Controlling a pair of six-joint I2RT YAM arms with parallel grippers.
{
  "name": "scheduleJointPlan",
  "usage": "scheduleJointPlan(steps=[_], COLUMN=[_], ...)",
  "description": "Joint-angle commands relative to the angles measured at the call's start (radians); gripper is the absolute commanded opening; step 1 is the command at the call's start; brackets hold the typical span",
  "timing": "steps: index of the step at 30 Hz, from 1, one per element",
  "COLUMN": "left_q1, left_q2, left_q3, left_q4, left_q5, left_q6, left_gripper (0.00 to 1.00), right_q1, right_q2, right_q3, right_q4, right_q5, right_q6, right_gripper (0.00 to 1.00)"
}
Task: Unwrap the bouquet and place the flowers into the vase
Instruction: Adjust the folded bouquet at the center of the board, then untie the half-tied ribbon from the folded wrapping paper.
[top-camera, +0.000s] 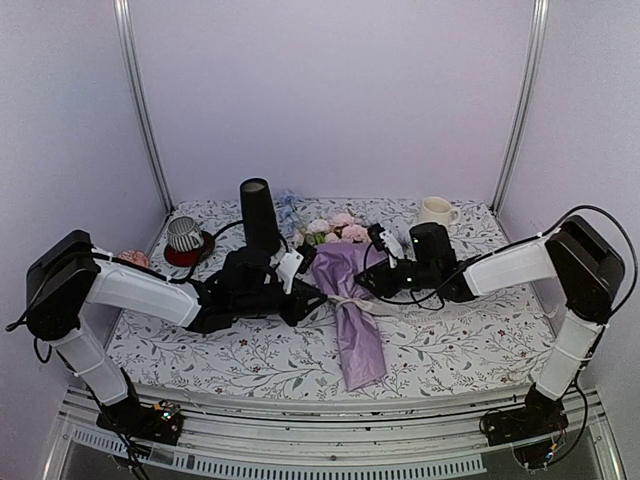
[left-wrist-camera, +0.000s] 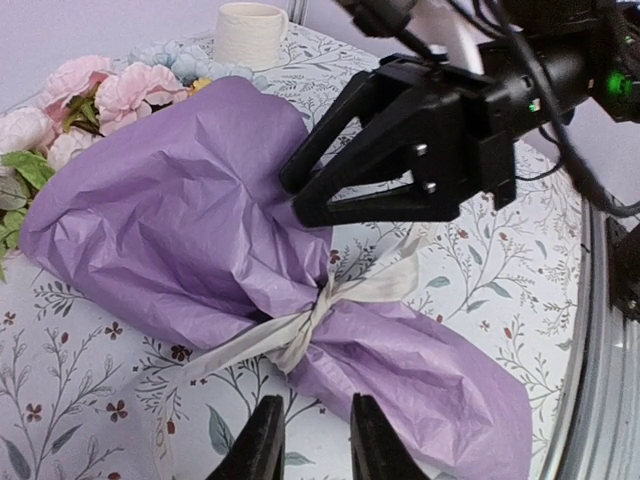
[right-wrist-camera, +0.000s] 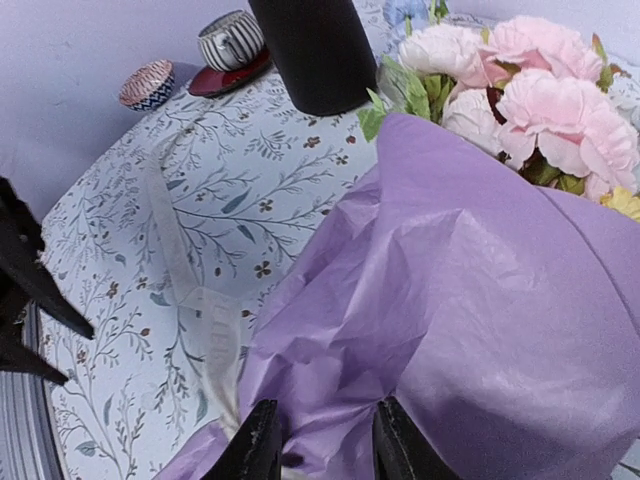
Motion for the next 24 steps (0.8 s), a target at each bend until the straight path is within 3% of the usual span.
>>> scheduleJointPlan(steps=[1,6,12,24], left_q1=[0.005,0.004,0.006,0.010], left_q2=[0.022,0.048,0.142,0.181], left_q3=[0.025,0.040,0.131,0.165], left_q4=[-0.005,-0.009,-0.122,-0.150], left_q5=[0.046,0.076,0.073,0.068], left_q6=[0.011,0.012,0.012,-0.005], left_gripper=[0.24,0.23,0.16,0.16], right_q1=[0.012,0.039,0.061,0.082], right_q2=[-0.159,-0.186,-0.073,0.022], right_q3=[-0.106,-0.177,-0.102,-0.047], right_q4=[-0.001,0.058,0.040,-0.041], right_q5=[-0.058,-0.115,-0.152,-0.126], right_q6=[-0.062,-0.092,-0.103,-0.109], right_gripper=[0.32,0.30,0.29,0.29])
